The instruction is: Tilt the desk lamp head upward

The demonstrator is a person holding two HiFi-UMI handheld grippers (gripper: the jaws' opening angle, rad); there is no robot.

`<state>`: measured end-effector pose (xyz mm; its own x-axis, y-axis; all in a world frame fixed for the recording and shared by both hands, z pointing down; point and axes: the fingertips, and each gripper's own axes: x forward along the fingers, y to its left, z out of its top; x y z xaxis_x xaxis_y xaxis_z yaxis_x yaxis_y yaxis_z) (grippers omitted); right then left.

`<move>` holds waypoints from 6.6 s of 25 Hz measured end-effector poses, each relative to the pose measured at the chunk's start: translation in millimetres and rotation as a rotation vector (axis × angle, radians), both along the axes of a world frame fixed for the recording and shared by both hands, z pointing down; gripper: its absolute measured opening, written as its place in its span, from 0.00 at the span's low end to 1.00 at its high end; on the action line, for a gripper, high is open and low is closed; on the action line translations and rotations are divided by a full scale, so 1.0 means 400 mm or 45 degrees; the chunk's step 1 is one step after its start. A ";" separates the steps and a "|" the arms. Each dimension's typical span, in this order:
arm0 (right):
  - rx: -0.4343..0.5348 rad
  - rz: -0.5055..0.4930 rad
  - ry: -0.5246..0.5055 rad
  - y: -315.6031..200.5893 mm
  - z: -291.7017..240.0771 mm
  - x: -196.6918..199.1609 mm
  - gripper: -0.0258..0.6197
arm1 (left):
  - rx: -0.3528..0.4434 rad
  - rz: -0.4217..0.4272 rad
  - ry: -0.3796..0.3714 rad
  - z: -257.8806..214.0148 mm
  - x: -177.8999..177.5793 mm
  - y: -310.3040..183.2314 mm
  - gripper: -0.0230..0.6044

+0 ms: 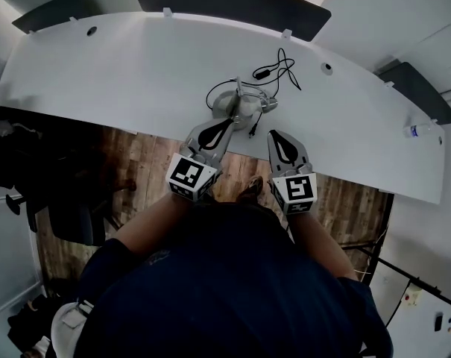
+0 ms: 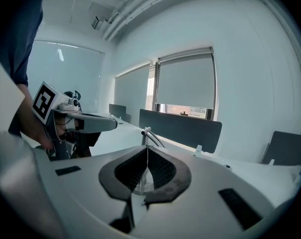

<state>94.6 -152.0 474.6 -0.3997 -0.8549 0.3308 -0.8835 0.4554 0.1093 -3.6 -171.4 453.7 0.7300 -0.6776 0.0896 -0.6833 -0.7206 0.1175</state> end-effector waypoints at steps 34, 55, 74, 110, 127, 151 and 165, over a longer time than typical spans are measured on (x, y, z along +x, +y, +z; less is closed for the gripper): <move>-0.098 -0.075 0.412 -0.322 0.279 0.018 0.28 | -0.034 -0.022 -0.256 0.194 0.082 -0.254 0.26; -0.021 0.007 0.654 -0.361 0.244 0.064 0.17 | 0.034 0.009 -0.270 0.193 0.099 -0.269 0.22; 0.329 -0.029 1.471 -0.368 -0.009 0.111 0.17 | -0.006 0.013 -0.250 0.189 0.106 -0.260 0.22; 0.431 -0.036 1.476 -0.209 -0.175 0.016 0.33 | 0.033 0.110 -0.354 0.138 0.039 -0.180 0.25; 0.147 0.083 0.555 -0.070 -0.098 -0.037 0.13 | 0.085 0.212 -0.125 -0.061 0.029 0.002 0.15; 0.029 -0.045 -0.234 0.010 -0.111 -0.114 0.06 | 0.102 0.258 -0.062 -0.088 0.068 0.051 0.05; 0.034 -0.077 -0.188 0.023 -0.102 -0.119 0.06 | 0.091 0.272 -0.073 -0.083 0.070 0.060 0.05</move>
